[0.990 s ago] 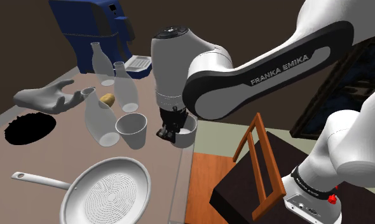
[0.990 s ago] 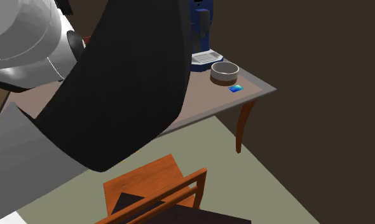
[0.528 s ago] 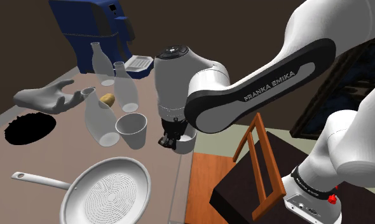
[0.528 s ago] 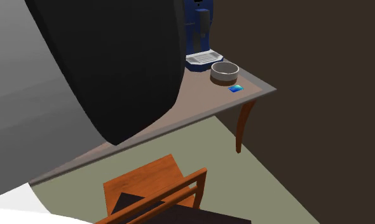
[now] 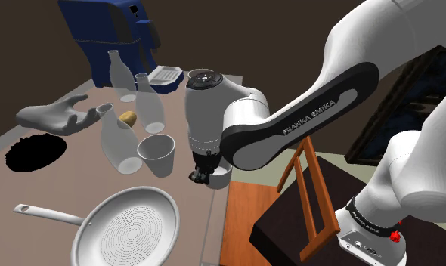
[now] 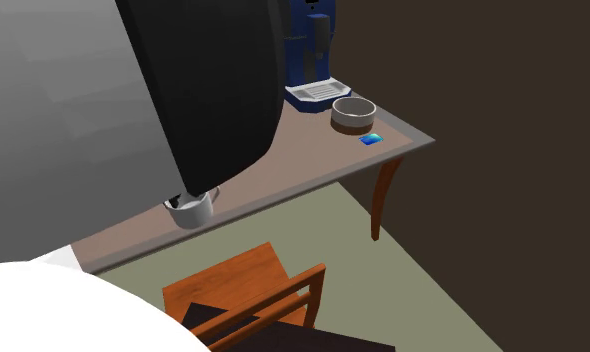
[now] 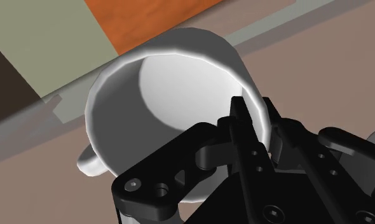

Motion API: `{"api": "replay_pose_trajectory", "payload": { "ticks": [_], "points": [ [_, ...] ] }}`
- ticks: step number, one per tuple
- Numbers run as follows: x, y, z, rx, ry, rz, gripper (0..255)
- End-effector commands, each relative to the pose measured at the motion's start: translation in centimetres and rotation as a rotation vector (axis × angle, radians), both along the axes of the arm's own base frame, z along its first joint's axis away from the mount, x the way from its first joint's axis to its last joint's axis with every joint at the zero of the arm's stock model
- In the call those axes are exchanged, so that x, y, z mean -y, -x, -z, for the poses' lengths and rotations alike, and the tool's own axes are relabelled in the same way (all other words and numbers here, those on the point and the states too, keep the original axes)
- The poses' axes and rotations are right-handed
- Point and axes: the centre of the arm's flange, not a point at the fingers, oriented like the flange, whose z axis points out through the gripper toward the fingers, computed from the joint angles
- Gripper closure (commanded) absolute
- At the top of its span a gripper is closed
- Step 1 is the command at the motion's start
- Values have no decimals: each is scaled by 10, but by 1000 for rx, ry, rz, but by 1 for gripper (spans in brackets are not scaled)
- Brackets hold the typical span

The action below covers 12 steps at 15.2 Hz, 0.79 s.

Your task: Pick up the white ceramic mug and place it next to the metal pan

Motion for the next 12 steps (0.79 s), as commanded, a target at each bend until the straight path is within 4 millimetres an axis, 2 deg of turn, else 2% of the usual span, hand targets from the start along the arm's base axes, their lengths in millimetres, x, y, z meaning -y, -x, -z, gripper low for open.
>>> {"api": "replay_pose_trajectory", "payload": {
  "ticks": [1, 5, 6, 11, 12],
  "points": [
    [0, 0, 1, 0, 0, 0, 255],
    [0, 0, 1, 0, 0, 0, 255],
    [0, 0, 1, 0, 0, 0, 0],
    [0, 0, 1, 0, 0, 0, 0],
    [0, 1, -12, 0, 0, 0, 0]
  ]
}}
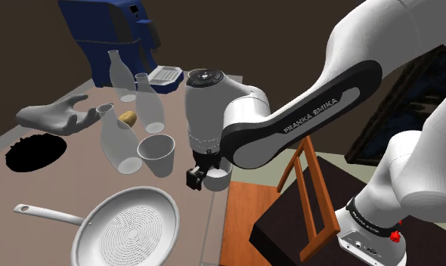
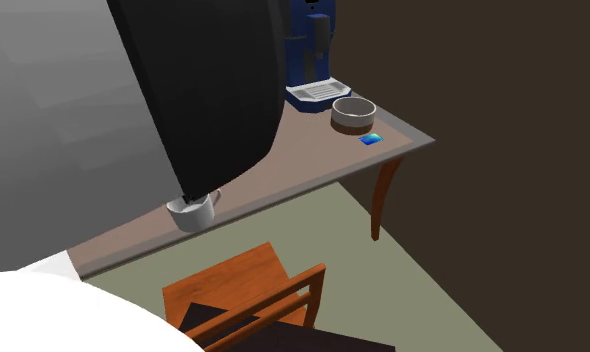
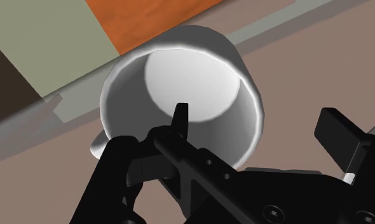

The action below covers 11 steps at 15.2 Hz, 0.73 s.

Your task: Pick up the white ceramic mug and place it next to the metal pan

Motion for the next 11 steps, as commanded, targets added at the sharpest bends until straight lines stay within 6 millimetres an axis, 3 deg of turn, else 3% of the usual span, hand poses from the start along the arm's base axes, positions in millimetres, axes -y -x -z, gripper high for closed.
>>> {"api": "replay_pose_trajectory", "payload": {
  "ticks": [1, 3, 11],
  "points": [
    [-1, 1, -21, 0, 0, 0, 0],
    [-2, 2, -44, 0, 0, 0, 0],
    [-2, 2, -44, 0, 0, 0, 0]
  ]
}}
